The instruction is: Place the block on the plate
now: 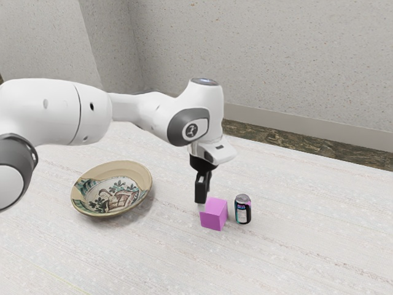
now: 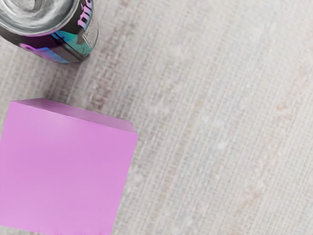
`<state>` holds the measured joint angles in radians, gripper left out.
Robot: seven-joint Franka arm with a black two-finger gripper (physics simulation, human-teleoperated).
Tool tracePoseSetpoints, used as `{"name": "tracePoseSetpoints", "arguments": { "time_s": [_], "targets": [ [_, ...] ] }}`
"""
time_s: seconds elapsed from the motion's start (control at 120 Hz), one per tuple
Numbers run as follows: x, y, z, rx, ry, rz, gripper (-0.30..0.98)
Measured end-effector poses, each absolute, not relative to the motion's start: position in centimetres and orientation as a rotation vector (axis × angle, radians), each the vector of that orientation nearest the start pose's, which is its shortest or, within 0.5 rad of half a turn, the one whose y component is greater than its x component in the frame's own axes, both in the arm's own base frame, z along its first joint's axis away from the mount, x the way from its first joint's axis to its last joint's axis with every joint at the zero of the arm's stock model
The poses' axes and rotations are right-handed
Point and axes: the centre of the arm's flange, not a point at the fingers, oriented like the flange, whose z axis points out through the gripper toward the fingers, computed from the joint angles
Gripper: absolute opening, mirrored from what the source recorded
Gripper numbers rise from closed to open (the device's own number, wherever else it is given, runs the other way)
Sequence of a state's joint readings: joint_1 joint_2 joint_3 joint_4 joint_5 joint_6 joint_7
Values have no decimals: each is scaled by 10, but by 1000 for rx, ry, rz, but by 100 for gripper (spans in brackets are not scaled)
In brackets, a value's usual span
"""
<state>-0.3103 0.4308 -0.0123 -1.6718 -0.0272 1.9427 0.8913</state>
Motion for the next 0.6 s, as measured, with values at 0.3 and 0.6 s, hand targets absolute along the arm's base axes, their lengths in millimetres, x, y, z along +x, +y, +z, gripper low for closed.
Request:
{"name": "tracePoseSetpoints", "arguments": {
  "time_s": [0.3, 0.6],
  "targets": [
    [611, -196, 355, -2631, 1808, 116, 69],
    [658, -191, 338, -2646, 1780, 104, 69]
  ]
}}
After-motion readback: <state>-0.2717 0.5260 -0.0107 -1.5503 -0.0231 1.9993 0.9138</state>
